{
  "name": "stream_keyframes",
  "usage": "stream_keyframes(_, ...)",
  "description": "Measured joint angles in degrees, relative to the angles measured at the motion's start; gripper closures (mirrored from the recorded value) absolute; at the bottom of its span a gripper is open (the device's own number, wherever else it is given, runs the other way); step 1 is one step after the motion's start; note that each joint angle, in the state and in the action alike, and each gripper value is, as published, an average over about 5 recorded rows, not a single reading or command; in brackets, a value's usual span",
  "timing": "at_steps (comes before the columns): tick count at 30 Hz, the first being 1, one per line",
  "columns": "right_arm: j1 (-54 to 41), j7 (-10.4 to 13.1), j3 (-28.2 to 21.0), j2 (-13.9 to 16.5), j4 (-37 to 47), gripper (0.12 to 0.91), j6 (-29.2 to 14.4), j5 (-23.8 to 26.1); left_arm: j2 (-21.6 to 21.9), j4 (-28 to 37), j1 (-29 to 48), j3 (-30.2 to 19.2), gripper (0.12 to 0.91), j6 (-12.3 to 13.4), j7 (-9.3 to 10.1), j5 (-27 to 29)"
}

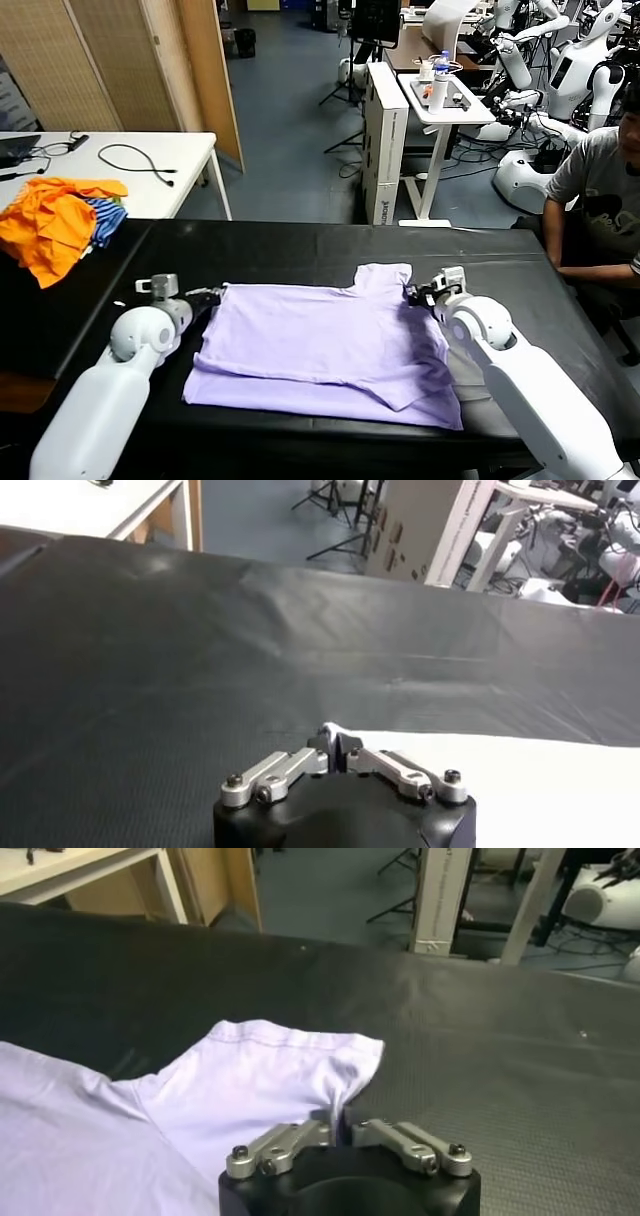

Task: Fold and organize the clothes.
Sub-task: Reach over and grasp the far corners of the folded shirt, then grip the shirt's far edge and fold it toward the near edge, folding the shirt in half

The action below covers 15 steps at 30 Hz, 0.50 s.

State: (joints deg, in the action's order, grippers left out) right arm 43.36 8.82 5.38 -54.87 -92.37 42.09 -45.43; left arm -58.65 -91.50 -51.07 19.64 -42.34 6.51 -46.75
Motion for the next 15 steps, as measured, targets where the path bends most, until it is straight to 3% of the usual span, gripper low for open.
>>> stream_keyframes(15, 5.2, 0.2, 6.4, 3.8, -11.9, 0.885, -3.0, -5.0, 2.7, -10.1, -5.3, 3.7, 0.841, -0.1, 0.7, -3.6)
